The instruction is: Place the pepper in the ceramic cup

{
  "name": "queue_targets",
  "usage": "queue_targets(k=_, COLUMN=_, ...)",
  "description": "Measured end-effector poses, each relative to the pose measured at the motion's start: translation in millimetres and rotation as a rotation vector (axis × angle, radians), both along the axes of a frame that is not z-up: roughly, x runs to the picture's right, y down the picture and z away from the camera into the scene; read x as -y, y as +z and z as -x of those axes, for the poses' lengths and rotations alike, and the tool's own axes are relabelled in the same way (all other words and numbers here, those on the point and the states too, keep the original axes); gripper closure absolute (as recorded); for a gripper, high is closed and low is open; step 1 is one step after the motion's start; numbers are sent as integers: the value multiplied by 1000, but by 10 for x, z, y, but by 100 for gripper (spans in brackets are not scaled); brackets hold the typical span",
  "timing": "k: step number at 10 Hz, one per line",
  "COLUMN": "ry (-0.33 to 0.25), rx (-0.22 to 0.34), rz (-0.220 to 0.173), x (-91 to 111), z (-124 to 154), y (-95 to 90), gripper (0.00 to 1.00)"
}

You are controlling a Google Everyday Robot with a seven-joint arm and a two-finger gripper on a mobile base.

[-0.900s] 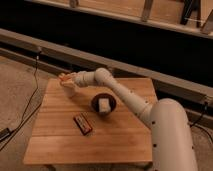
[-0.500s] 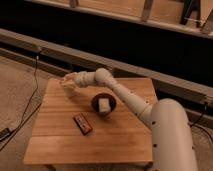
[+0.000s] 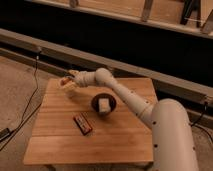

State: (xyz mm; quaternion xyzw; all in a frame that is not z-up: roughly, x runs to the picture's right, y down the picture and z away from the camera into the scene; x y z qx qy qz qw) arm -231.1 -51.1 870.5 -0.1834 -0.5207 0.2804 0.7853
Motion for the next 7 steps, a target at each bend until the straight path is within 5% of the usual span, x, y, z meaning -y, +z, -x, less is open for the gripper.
queue_targets(k=3, ry=0, rx=-13, rz=-27, x=89, z=-24, y=-137, gripper=20)
queue_targets(k=7, ry=-45, rx=-41, rz=-58, x=94, z=60, y=-607, gripper=20)
